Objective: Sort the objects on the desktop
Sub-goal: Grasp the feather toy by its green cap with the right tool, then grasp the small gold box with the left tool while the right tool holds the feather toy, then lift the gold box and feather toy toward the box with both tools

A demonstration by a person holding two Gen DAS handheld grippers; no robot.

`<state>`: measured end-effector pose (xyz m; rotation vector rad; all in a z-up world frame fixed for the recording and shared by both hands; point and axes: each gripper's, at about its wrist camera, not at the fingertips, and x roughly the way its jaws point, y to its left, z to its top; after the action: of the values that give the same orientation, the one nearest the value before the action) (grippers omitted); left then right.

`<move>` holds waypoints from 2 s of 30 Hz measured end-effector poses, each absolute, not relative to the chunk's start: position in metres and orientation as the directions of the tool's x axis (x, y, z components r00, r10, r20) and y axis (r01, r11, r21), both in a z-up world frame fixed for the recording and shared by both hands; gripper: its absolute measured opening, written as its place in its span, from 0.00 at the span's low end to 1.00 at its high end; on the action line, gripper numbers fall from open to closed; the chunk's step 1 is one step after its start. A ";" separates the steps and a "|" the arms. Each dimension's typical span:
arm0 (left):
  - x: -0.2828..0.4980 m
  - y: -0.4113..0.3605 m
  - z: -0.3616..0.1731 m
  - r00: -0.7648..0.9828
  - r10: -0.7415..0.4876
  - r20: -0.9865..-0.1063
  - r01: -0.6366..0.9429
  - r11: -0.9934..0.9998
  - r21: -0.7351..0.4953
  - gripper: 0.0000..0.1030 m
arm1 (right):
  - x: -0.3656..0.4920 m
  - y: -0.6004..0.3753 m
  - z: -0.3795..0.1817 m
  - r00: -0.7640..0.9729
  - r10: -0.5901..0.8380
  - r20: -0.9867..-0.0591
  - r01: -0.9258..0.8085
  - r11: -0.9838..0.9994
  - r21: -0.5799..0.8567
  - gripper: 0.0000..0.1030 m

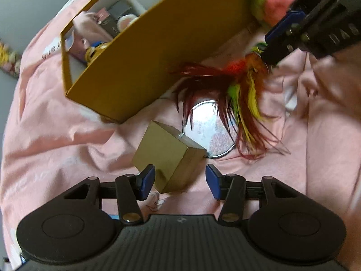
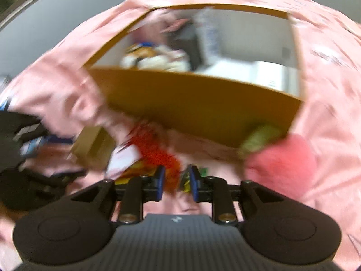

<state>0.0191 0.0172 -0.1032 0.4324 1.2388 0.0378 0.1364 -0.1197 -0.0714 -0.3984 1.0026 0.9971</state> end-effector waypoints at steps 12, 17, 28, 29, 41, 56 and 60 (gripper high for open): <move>0.029 0.005 -0.131 0.351 0.378 -0.857 0.290 0.826 0.483 0.65 | 0.089 -0.079 -0.100 0.254 0.369 -0.894 -0.957 -0.037 -0.288 0.38; 0.032 0.002 -0.141 0.365 0.411 -0.835 0.310 0.792 0.526 0.68 | 0.082 -0.067 -0.116 0.286 0.371 -0.884 -0.929 -0.116 -0.350 0.43; 0.032 0.024 -0.120 0.404 0.318 -0.858 0.195 0.886 0.421 0.59 | 0.095 -0.071 -0.101 0.269 0.443 -0.855 -0.955 0.004 -0.298 0.16; 0.032 0.028 -0.116 0.407 0.302 -0.862 0.176 0.900 0.398 0.58 | 0.099 -0.073 -0.096 0.263 0.455 -0.851 -0.960 0.039 -0.276 0.14; 0.033 0.071 -0.068 0.521 -0.119 -0.845 -0.039 0.986 -0.163 0.54 | 0.143 -0.109 -0.060 0.151 0.620 -0.770 -0.911 0.390 0.135 0.09; 0.039 0.091 -0.093 0.449 -0.181 -0.875 -0.208 0.931 -0.299 0.54 | 0.154 -0.116 -0.097 0.119 0.561 -0.819 -0.834 0.504 0.224 0.26; 0.037 0.087 -0.093 0.427 -0.179 -0.886 -0.201 0.937 -0.286 0.54 | 0.155 -0.108 -0.099 0.124 0.576 -0.808 -0.839 0.496 0.225 0.28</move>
<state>0.0372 0.0869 -0.0932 -0.3774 1.1374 0.0137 0.1546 -0.1077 -0.0993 -0.3171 0.9990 1.0567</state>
